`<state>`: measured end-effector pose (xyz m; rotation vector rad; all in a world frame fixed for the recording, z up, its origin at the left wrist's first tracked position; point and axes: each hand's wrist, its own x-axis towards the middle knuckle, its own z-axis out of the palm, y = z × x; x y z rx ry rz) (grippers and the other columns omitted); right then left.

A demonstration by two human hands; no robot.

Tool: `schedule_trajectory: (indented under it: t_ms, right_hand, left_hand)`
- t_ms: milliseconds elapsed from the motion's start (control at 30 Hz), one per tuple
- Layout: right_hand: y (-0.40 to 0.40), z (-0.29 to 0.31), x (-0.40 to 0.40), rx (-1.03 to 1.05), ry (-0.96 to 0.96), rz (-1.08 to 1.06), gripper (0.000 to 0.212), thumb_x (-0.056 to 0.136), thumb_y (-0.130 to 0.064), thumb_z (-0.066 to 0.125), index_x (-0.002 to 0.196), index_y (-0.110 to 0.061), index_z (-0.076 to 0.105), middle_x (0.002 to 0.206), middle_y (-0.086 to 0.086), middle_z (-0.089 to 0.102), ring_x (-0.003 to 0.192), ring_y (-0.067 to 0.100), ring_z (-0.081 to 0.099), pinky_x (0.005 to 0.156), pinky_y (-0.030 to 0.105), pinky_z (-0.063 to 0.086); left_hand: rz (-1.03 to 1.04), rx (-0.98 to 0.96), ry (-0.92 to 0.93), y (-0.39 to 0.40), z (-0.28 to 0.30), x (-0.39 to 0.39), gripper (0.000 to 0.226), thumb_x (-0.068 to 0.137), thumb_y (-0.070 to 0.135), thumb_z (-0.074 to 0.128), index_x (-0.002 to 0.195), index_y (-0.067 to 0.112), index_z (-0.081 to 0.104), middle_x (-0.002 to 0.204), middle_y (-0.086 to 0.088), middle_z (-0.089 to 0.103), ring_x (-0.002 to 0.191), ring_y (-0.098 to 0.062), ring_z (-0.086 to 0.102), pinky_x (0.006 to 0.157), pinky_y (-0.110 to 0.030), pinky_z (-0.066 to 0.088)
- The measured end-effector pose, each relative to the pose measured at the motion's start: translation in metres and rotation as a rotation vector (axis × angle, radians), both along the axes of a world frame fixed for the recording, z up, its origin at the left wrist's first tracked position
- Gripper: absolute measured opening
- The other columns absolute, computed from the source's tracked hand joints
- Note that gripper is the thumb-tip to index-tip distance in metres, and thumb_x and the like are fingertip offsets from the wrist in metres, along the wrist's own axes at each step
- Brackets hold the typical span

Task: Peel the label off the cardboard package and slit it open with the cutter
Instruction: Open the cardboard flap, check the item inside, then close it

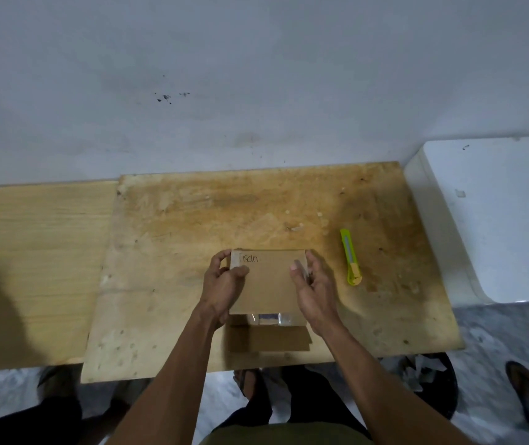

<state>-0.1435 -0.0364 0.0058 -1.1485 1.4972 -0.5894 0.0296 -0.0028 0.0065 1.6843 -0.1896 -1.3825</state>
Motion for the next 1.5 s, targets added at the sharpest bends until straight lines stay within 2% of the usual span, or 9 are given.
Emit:
schedule_trajectory:
  t_ms: [133,400,567,667,833,1000,1133,1367,1500]
  right_hand:
    - [0.006,-0.005,-0.005,0.004,0.045,0.019,0.058,0.091,-0.042,0.062,0.141,-0.023,0.038,0.123,-0.007,0.051,0.105,0.007,0.053,0.086,0.023,0.046]
    - [0.011,-0.014,-0.014,0.021,0.143,0.017,0.026,0.098,-0.036,0.052,0.117,-0.017,0.049,0.086,-0.007,0.061,0.086,0.017,0.060,0.067,0.024,0.044]
    - [0.022,-0.017,-0.015,-0.039,0.233,0.186,0.045,0.103,-0.028,0.041,0.147,-0.019,0.038,0.134,-0.004,0.053,0.130,0.014,0.042,0.093,0.006,0.021]
    - [0.030,-0.025,-0.016,-0.075,0.292,0.219,0.045,0.104,-0.035,0.035,0.147,-0.022,0.039,0.153,0.002,0.041,0.143,0.020,0.030,0.101,0.016,0.022]
    - [0.038,-0.035,-0.015,-0.179,0.352,0.249,0.045,0.106,-0.031,0.030,0.147,-0.016,0.037,0.157,0.002,0.032,0.145,0.020,0.024,0.101,0.012,0.014]
    - [0.044,-0.060,-0.013,-0.309,0.446,0.249,0.042,0.105,-0.027,0.030,0.143,-0.013,0.041,0.145,0.008,0.046,0.136,0.022,0.031,0.110,0.022,0.023]
    - [0.048,-0.074,-0.013,-0.433,0.546,0.226,0.043,0.103,-0.031,0.029,0.137,-0.012,0.047,0.127,0.008,0.042,0.124,0.026,0.030,0.102,0.048,0.041]
    - [0.053,-0.080,-0.005,-0.389,0.714,0.365,0.068,0.099,-0.053,0.002,0.154,-0.017,0.019,0.164,-0.002,0.011,0.149,0.021,0.006,0.118,0.040,0.015]
    - [0.057,-0.086,-0.004,-0.386,0.816,0.406,0.064,0.101,-0.049,0.014,0.155,-0.016,0.014,0.165,0.001,0.009,0.151,0.024,0.006,0.117,0.045,0.019]
  left_hand:
    - [0.032,0.042,-0.020,0.006,-0.009,0.000,0.036,0.092,0.003,0.061,0.123,0.018,0.051,0.111,-0.011,0.070,0.089,-0.026,0.067,0.074,-0.040,0.059]
    - [-0.101,0.070,-0.313,0.017,-0.016,-0.005,0.019,0.088,0.019,0.068,0.100,0.023,0.055,0.105,-0.007,0.072,0.090,-0.021,0.068,0.087,-0.042,0.057]
    - [-0.207,0.114,-0.554,0.022,-0.017,-0.010,0.023,0.091,0.019,0.064,0.113,0.014,0.060,0.105,0.002,0.063,0.095,-0.018,0.059,0.085,-0.026,0.043]
    - [-0.217,0.108,-0.613,0.028,-0.020,-0.014,0.033,0.092,0.018,0.063,0.124,0.010,0.063,0.115,-0.003,0.067,0.106,-0.022,0.062,0.091,-0.025,0.044]
    - [-0.123,0.004,-0.659,0.040,-0.038,-0.021,0.031,0.088,0.015,0.070,0.119,0.011,0.070,0.124,-0.008,0.058,0.118,-0.023,0.059,0.103,-0.026,0.043]
    - [-0.158,-0.085,-0.769,0.051,-0.052,-0.028,0.033,0.094,0.014,0.064,0.126,0.007,0.066,0.120,-0.002,0.043,0.111,-0.014,0.051,0.092,-0.009,0.034]
    - [-0.186,-0.162,-0.806,0.058,-0.066,-0.032,0.038,0.097,0.017,0.055,0.132,0.002,0.056,0.140,-0.014,0.053,0.129,-0.026,0.054,0.106,-0.042,0.047]
    - [-0.478,-0.233,-0.996,0.066,-0.088,-0.033,0.047,0.104,0.018,0.036,0.151,0.014,0.040,0.163,-0.006,0.028,0.154,-0.022,0.013,0.123,-0.055,0.012]
    - [-0.627,-0.142,-1.166,0.075,-0.095,-0.029,0.055,0.105,0.036,0.023,0.155,0.017,0.031,0.165,0.000,0.020,0.155,-0.020,0.006,0.123,-0.055,0.003]
